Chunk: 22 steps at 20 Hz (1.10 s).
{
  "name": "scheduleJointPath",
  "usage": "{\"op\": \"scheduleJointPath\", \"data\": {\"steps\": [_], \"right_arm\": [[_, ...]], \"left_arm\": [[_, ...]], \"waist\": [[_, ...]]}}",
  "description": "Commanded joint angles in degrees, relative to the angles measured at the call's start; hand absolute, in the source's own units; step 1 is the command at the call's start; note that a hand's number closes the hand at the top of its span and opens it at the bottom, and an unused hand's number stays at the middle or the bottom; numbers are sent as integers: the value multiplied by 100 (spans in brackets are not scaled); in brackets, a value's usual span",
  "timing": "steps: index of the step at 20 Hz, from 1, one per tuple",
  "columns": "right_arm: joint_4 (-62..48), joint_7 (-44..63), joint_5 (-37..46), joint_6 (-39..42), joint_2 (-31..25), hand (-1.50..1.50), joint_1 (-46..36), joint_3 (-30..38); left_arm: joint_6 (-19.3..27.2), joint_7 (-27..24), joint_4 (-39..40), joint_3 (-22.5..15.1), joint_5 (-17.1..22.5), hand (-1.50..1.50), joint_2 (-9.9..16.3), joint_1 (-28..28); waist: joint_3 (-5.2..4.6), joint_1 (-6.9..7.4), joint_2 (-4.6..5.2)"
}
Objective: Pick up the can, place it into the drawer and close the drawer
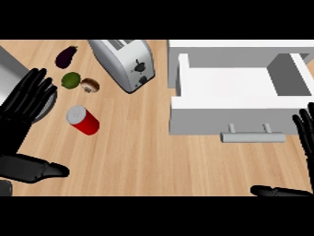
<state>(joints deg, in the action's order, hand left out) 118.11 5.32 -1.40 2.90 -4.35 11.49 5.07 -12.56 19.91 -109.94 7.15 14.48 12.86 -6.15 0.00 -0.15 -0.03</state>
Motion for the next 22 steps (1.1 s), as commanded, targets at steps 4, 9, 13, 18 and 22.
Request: {"op": "scheduleJointPath", "data": {"steps": [4, 9, 13, 18, 22], "right_arm": [[118, -145, -18, 123, 123, -150, 256, 93], [-296, -271, 146, 187, 64, -150, -86, 194], [-177, -430, -439, 634, -171, -150, 246, 677], [165, -223, -214, 590, -25, -150, 441, 606], [-360, -594, -193, 709, -27, -150, 247, 645]], "left_arm": [[-244, -231, 780, 328, 65, -150, 120, -388], [-191, -896, 1108, 73, -463, -150, -198, -119], [-309, -1395, 1874, 125, -634, -150, -189, -210], [-229, -1586, 2363, 232, -747, -150, -158, -551], [-222, -2215, 3283, 250, -1074, -150, -119, -742]], "waist": [[-1, -11, 2], [-1, 9, 4], [-1, -13, 5], [-1, -13, 3], [-1, -21, 10]]}}
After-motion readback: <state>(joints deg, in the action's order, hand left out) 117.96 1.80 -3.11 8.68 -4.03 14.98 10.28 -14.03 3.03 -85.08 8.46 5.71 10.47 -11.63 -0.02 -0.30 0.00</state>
